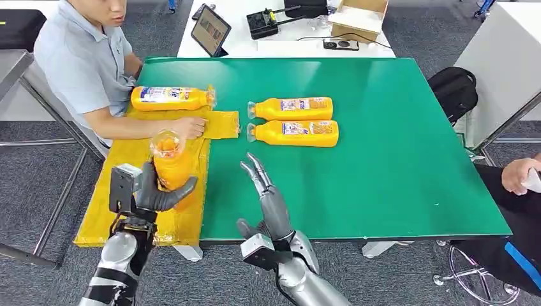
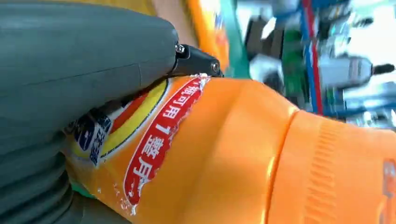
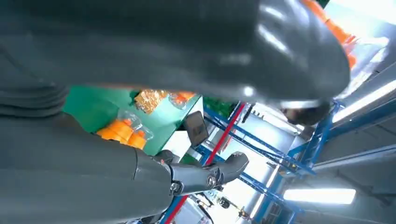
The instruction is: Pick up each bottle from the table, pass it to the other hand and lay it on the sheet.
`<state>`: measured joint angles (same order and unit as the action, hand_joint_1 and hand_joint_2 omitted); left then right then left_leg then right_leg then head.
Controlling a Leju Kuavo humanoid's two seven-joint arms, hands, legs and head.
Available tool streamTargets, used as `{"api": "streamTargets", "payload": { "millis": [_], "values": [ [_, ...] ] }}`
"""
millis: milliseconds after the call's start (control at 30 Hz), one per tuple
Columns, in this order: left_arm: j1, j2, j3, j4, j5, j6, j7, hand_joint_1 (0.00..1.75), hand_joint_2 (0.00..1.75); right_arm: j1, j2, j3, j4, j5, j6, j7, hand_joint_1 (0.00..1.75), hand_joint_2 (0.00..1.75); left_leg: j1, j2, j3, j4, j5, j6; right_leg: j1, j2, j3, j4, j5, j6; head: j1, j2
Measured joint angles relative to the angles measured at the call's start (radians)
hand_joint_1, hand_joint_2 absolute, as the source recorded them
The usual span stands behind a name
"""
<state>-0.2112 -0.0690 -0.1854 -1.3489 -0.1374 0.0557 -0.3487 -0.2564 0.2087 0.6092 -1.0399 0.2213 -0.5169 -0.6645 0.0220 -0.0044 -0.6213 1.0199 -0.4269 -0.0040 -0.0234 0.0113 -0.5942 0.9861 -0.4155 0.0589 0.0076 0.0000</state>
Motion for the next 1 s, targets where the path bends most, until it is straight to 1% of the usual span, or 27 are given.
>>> {"api": "streamTargets", "payload": {
  "millis": [67, 200, 267, 400, 600, 800, 1000],
  "values": [
    [-0.006, 0.004, 0.002, 0.006, -0.056, 0.043, -0.003, 1.75, 1.75, 0.0, 0.0, 0.003, -0.001, -0.002, 0.0, 0.0, 0.0, 0.0, 0.0, 0.0, 0.0, 0.0, 0.0, 0.0, 0.0, 0.0, 0.0, 0.0, 0.0, 0.0, 0.0, 0.0],
    [-0.039, 0.022, -0.004, 0.036, -0.369, 0.195, 0.018, 1.75, 1.75, 0.001, -0.001, 0.007, -0.011, -0.009, 0.018, 0.0, 0.0, 0.0, 0.0, 0.0, 0.0, 0.0, 0.0, 0.0, 0.0, 0.0, 0.0, 0.0, 0.0, 0.0, 0.0, 0.0],
    [-0.067, 0.035, -0.008, 0.072, -0.502, 0.234, 0.031, 1.75, 1.75, 0.001, -0.001, 0.01, -0.016, -0.009, 0.03, 0.0, 0.0, 0.0, 0.0, 0.0, 0.0, 0.0, 0.0, 0.0, 0.0, 0.0, 0.0, 0.0, 0.0, 0.0, 0.0, 0.0],
    [-0.127, 0.05, -0.035, 0.166, -0.684, 0.236, 0.051, 1.75, 1.75, 0.001, -0.001, 0.016, -0.026, -0.005, 0.051, 0.0, 0.0, 0.0, 0.0, 0.0, 0.0, 0.0, 0.0, 0.0, 0.0, 0.0, 0.0, 0.0, 0.0, 0.0, 0.0, 0.0],
    [-0.21, 0.056, -0.091, 0.311, -0.826, 0.203, 0.086, 1.75, 1.75, 0.001, 0.001, 0.018, -0.033, -0.002, 0.075, 0.0, 0.0, 0.0, 0.0, 0.0, 0.0, 0.0, 0.0, 0.0, 0.0, 0.0, 0.0, 0.0, 0.0, 0.0, 0.0, 0.0],
    [-0.299, 0.027, -0.116, 0.487, -0.856, 0.173, 0.146, 1.75, 1.75, 0.001, 0.004, 0.025, -0.033, 0.0, 0.083, 0.0, 0.0, 0.0, 0.0, 0.0, 0.0, 0.0, 0.0, 0.0, 0.0, 0.0, 0.0, 0.0, 0.0, 0.0, 0.0, 0.0],
    [-0.345, 0.011, -0.12, 0.58, -0.867, 0.164, 0.157, 1.75, 1.75, 0.001, 0.005, 0.029, -0.033, -0.001, 0.083, 0.0, 0.0, 0.0, 0.0, 0.0, 0.0, 0.0, 0.0, 0.0, 0.0, 0.0, 0.0, 0.0, 0.0, 0.0, 0.0, 0.0]
  ]
}}
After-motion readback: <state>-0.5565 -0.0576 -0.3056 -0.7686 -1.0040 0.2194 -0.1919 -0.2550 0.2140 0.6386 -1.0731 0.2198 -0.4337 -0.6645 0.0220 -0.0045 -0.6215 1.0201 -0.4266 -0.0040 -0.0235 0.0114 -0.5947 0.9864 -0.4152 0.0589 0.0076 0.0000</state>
